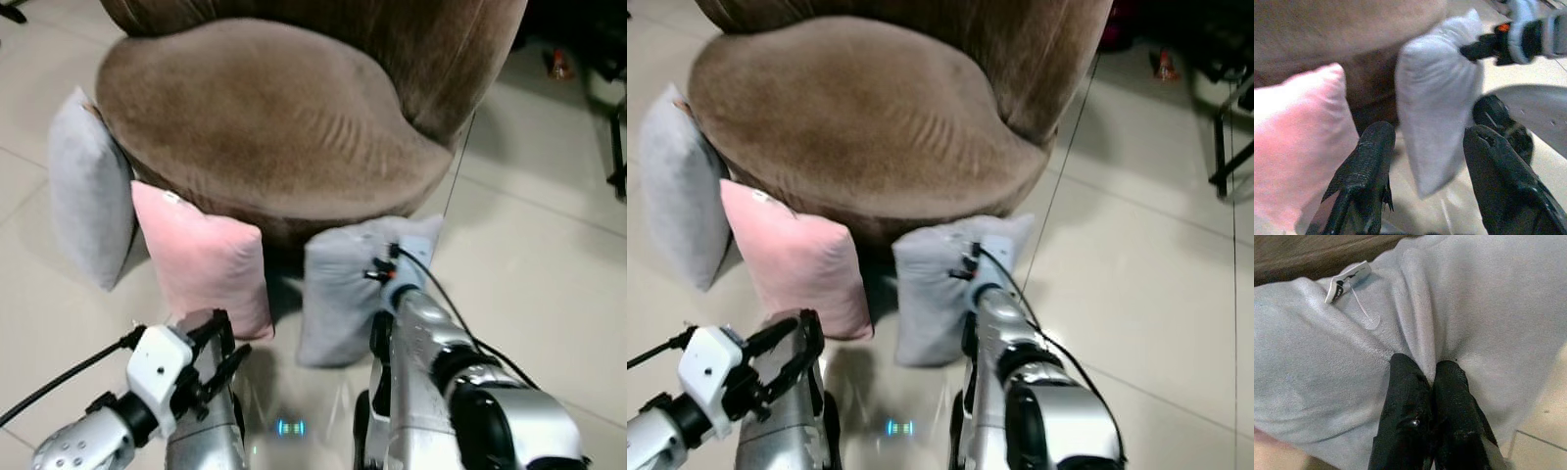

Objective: Move the pillow to the sofa from floor

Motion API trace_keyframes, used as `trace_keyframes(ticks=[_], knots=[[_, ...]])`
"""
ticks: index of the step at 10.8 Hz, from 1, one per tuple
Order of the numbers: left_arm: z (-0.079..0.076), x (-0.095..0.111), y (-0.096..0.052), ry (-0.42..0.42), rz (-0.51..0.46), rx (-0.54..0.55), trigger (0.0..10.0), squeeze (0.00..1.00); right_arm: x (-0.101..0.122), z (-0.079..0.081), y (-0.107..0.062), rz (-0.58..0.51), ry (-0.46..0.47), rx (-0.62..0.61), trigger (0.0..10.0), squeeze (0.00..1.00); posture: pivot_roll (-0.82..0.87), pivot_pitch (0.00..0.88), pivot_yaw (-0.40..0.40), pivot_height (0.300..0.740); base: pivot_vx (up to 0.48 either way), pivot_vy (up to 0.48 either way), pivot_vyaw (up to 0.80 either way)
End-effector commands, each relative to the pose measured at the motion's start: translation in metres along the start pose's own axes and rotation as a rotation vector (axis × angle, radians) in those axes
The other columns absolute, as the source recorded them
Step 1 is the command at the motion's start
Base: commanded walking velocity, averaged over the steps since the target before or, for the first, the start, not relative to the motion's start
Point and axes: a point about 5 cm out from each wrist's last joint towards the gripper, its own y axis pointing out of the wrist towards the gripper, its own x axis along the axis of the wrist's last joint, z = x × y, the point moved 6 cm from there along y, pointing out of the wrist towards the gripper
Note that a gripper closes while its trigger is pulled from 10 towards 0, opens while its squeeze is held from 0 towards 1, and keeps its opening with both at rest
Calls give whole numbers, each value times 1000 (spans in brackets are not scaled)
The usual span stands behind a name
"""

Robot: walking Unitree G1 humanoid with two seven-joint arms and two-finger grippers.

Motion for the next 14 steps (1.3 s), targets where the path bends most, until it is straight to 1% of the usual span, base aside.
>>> trace_keyframes(ticks=[1,2,4,5,6,7,8,9,10,11,12,13,14], knots=[[-1,-4,3,-1,7,8,10000,0,-1,-18,-2,-8,43,-56,0,0,128,67,-73,490,0,0,0],[4,0,9,-3,-18,31,10000,0,9,-27,-2,-38,84,-75,0,0,117,44,-71,490,0,0,0],[12,8,22,-8,-61,62,10000,0,30,-36,-2,-106,122,-66,0,0,81,0,-54,490,0,0,0],[16,9,29,-5,-73,80,10000,0,38,-39,-3,-141,154,-53,0,0,70,0,-49,490,0,0,0],[18,9,32,-2,-79,90,10000,0,41,-39,-4,-163,168,-37,0,0,66,0,-46,490,0,0,0],[23,9,41,5,-90,120,10000,0,49,-37,-7,-222,193,19,0,0,47,0,-28,490,0,0,0],[25,9,43,6,-94,126,10000,0,51,-36,-9,-238,201,34,0,0,44,0,-24,490,0,0,0],[31,11,51,0,-110,157,10000,0,58,-32,-15,-293,215,84,0,0,22,0,-6,490,0,0,0],[33,13,55,-7,-118,159,10000,0,57,-26,-20,-307,193,117,0,0,7,0,10,490,0,0,0],[33,14,60,-3,-121,158,10000,0,49,-20,-23,-299,96,138,0,0,-2,0,18,490,0,0,0],[31,12,66,21,-116,144,10000,0,30,-23,-24,-245,6,90,9490,0,-8,0,22,490,0,0,0],[29,11,70,49,-106,128,10000,0,17,-27,-24,-205,-7,56,10000,490,-8,0,21,490,0,0,0],[26,6,71,71,-89,110,10000,0,8,-28,-26,-178,-12,38,10000,1000,-6,0,14,490,0,0,0]])
